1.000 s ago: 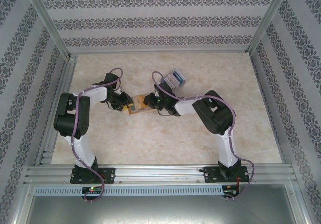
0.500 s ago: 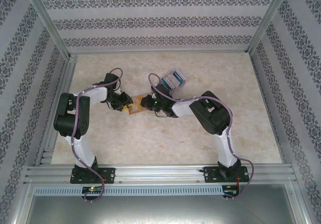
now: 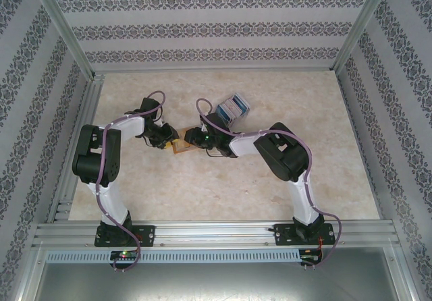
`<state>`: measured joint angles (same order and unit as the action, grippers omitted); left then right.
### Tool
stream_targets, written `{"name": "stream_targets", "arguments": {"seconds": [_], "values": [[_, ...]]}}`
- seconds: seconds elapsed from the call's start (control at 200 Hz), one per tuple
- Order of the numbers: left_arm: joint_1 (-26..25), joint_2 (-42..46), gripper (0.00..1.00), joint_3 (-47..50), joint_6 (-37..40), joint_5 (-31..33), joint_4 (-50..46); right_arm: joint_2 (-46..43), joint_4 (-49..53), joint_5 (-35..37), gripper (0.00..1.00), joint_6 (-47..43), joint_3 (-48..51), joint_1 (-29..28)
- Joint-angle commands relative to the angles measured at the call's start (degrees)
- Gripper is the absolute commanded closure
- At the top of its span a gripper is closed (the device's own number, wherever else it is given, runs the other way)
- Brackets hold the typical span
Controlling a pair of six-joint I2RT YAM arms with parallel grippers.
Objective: Put the credit cards into the card holder
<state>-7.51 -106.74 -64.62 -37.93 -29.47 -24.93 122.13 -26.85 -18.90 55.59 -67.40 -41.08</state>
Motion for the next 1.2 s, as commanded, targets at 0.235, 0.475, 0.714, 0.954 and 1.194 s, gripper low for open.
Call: {"name": "stream_targets", "arguments": {"seconds": [0.235,0.475,0.714,0.954,1.194], "values": [[-0.18,1.69,0.68,-2.57,1.54,2.45,-2.72,-5.94,7.75,3.19,0.55,-6.96,3.13,3.44],[0.19,1.86,0.68,-2.82,2.01,2.99,-3.45,-6.8,8.57,2.39,0.53,-7.62,4.43,5.45],[0.65,2.26,0.68,-3.39,2.51,3.52,-4.29,-9.36,13.26,1.54,0.51,-11.06,2.36,6.77],[0.75,1.82,0.68,-4.46,2.18,3.13,-4.08,-12.61,23.78,0.73,0.49,-17.88,-1.05,7.93],[0.24,1.37,0.68,-7.37,2.49,2.88,-4.35,-10.46,32.79,-1.82,0.5,-22.15,-5.79,8.04]]}}
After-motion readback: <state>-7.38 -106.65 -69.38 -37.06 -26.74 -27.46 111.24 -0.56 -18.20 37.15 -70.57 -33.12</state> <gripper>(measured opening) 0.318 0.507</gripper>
